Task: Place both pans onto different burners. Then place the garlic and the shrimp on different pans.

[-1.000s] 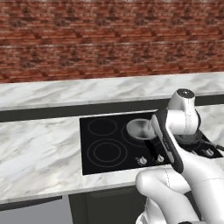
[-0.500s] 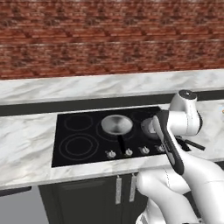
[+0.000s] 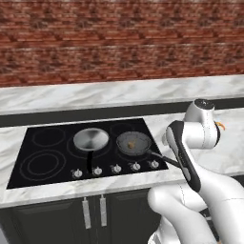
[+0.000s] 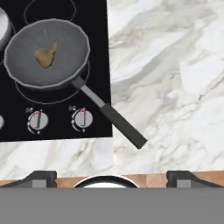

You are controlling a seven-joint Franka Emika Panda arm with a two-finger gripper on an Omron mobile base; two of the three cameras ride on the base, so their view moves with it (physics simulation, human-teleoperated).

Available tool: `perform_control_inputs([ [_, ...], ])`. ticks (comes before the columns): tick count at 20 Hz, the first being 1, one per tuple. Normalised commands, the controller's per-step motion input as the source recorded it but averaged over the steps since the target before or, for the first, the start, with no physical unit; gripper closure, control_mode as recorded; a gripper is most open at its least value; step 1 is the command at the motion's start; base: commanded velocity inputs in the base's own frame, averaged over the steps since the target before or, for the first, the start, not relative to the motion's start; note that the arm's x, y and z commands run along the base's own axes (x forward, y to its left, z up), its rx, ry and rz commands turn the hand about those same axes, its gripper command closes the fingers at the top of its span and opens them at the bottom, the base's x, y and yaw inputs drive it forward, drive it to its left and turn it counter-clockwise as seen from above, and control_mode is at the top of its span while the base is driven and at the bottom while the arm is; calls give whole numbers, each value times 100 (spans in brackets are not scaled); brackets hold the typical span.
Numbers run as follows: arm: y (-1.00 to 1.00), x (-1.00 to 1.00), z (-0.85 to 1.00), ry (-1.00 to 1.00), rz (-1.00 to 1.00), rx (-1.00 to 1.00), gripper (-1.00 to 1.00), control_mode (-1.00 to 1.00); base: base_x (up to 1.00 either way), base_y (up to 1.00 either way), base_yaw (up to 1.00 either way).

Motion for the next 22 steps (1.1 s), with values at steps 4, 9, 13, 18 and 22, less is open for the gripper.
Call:
perform_control_inputs([
  [4, 0, 0, 0, 0, 0, 0, -100, 100, 7, -58, -11],
  [9, 0, 0, 0, 0, 0, 0, -100, 100, 19, -51, -8],
  [13, 0, 0, 0, 0, 0, 0, -100, 100, 27, -55, -4],
  [18, 0, 0, 0, 0, 0, 0, -100, 100, 25, -68, -1],
  [22, 0, 0, 0, 0, 0, 0, -100, 100, 31, -58, -1],
])
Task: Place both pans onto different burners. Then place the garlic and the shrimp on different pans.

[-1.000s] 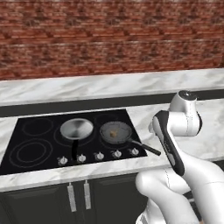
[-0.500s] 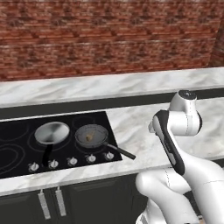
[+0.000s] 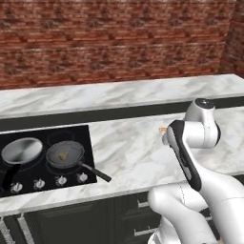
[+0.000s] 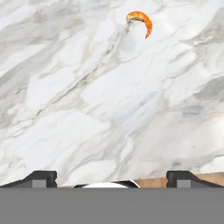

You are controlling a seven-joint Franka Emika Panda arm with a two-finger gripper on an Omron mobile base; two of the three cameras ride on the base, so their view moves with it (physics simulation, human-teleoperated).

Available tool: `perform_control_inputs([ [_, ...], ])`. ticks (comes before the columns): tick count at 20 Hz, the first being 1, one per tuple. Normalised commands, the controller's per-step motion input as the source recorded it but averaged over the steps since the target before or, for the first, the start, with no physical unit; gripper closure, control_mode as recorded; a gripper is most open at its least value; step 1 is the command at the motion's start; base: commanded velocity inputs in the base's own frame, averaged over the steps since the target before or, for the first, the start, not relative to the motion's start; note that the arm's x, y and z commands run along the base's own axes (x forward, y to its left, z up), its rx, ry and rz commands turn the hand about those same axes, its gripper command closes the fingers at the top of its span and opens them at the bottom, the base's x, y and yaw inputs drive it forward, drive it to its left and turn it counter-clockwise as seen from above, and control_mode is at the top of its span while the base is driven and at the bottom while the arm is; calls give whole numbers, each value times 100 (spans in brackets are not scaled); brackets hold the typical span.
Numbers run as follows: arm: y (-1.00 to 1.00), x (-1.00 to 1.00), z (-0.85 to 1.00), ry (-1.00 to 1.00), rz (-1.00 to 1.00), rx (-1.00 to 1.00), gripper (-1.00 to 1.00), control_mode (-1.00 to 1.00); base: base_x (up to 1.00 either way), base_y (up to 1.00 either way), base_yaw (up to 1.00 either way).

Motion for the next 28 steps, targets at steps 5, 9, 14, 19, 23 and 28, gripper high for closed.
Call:
perform_control_inputs([
  [5, 0, 0, 0, 0, 0, 0, -100, 100, 43, -32, 0],
  [9, 0, 0, 0, 0, 0, 0, -100, 100, 55, -25, 0],
  [14, 0, 0, 0, 0, 0, 0, -100, 100, 41, -31, 0],
  [19, 0, 0, 0, 0, 0, 0, -100, 100, 1, -13, 0],
  [23, 0, 4, 0, 0, 0, 0, -100, -100, 0, 0, 0],
  [28, -2, 56, 0, 7, -7, 1, -100, -100, 0, 0, 0],
])
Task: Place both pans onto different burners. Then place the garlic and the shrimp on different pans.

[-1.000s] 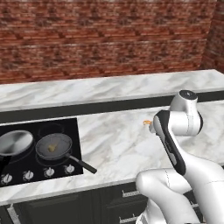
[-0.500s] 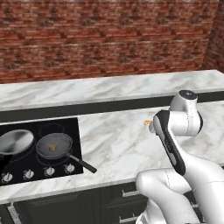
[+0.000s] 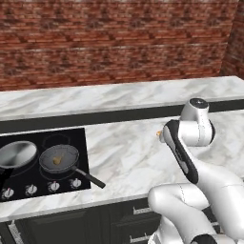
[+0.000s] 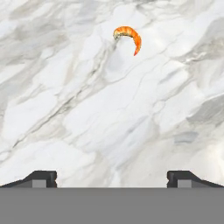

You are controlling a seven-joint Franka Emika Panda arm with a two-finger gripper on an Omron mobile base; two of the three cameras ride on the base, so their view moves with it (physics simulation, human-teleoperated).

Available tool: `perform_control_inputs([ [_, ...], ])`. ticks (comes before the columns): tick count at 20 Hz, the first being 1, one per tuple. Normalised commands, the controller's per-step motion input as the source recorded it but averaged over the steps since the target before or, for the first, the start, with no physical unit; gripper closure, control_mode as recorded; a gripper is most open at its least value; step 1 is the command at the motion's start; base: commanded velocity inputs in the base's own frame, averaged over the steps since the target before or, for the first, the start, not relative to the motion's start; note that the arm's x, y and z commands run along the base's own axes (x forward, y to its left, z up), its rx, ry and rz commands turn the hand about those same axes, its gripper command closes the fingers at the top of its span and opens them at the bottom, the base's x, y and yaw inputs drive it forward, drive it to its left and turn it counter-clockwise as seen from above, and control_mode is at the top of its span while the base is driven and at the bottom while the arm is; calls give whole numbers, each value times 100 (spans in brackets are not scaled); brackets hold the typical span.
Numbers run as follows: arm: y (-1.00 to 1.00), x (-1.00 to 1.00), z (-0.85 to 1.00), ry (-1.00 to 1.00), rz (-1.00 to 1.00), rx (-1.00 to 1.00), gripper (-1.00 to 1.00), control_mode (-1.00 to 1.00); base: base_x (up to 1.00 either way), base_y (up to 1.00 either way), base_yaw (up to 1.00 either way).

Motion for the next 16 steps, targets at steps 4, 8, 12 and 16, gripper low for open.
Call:
perform_control_inputs([
  [4, 0, 78, 0, 2, -10, 0, -100, -100, 0, 0, 0],
  [8, -2, 82, -6, 0, -6, 3, -100, -100, 0, 0, 0],
  [12, -15, 68, -4, 0, -1, 10, -100, -100, 0, 0, 0],
  [16, -18, 58, -4, 3, 0, 11, -100, -100, 0, 0, 0],
])
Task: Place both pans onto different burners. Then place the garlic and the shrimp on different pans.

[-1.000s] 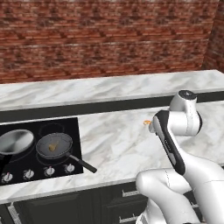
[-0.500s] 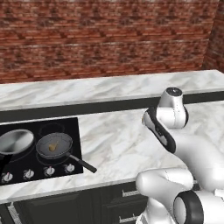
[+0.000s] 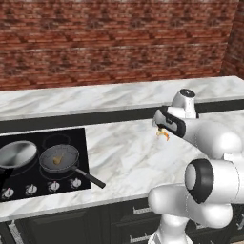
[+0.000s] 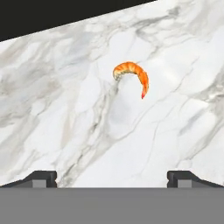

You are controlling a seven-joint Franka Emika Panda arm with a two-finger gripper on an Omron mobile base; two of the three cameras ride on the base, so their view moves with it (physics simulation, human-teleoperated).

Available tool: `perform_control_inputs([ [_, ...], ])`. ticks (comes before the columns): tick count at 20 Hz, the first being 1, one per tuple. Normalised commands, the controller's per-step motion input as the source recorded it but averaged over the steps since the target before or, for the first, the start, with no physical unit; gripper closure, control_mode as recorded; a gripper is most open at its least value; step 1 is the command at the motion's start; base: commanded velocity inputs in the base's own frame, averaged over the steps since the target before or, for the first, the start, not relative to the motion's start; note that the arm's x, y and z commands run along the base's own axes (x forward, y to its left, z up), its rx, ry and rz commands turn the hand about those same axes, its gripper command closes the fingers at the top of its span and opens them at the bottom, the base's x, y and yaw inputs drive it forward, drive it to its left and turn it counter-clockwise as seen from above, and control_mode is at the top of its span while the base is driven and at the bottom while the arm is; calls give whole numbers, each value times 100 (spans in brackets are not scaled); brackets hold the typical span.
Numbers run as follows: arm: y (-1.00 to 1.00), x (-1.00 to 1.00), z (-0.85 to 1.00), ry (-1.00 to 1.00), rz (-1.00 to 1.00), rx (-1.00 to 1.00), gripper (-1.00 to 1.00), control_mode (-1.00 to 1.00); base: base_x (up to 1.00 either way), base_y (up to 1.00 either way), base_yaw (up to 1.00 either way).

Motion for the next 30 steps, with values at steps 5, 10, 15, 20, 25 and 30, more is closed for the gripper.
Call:
perform_control_inputs([
  [5, -5, 39, 0, 1, -4, 3, -100, -100, 0, 0, 0],
  [10, -2, 11, 0, 5, -4, 0, -100, -100, 0, 0, 0],
  [15, 0, 9, 0, 6, -10, 0, -100, -100, 0, 0, 0],
  [20, 3, 24, -13, 1, -19, 0, -100, -100, 0, 0, 0],
  [25, 0, 21, -35, 0, -21, 0, -100, -100, 0, 0, 0],
  [30, 0, 13, -19, 3, -19, 0, -100, -100, 0, 0, 0],
])
